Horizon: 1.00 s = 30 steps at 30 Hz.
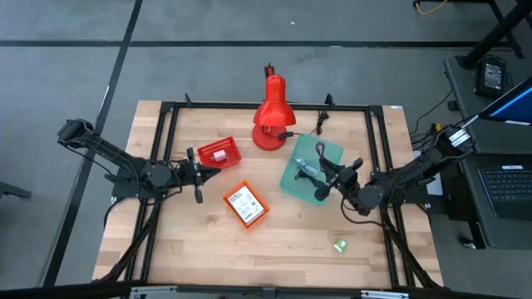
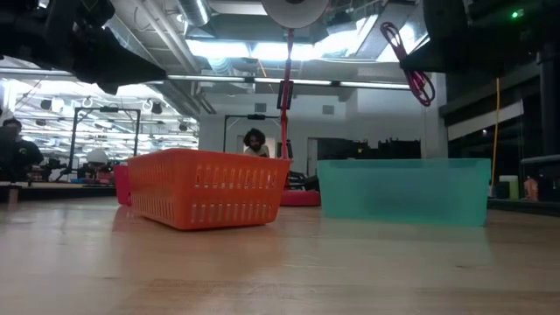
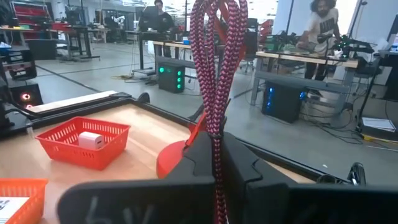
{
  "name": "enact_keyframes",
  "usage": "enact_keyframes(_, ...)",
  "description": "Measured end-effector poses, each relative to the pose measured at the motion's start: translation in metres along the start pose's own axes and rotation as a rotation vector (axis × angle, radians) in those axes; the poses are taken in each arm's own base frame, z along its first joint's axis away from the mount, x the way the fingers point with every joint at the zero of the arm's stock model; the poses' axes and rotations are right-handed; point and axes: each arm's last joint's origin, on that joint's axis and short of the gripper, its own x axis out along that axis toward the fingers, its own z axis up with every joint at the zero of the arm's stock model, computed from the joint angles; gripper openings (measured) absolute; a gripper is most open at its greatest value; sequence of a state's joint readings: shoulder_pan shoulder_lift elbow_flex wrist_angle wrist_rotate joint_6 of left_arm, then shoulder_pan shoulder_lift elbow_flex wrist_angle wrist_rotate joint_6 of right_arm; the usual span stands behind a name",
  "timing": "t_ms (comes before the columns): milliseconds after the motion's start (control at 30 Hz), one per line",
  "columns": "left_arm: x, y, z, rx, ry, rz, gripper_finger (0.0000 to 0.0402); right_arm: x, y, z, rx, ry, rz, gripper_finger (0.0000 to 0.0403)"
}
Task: Pick and place items into bin
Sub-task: Put the pink charger cable into the blue bin
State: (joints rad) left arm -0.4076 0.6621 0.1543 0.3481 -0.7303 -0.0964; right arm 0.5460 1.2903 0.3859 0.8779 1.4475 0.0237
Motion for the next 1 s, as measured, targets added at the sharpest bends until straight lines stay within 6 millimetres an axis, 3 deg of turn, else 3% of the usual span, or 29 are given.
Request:
enact_keyframes(633, 0.0, 0.0, -0.002, -0.028, 0.013, 0.001, 0.0002, 0.002, 0.004, 0.005, 0.012, -0.002, 0.03, 0.0)
enact_keyframes(1000, 0.0, -0.001, -0.002, -0.029, 0.019, -0.05, 0.0002, 0.03, 0.008, -0.001, -0.017, 0.117, 0.128, 0.0)
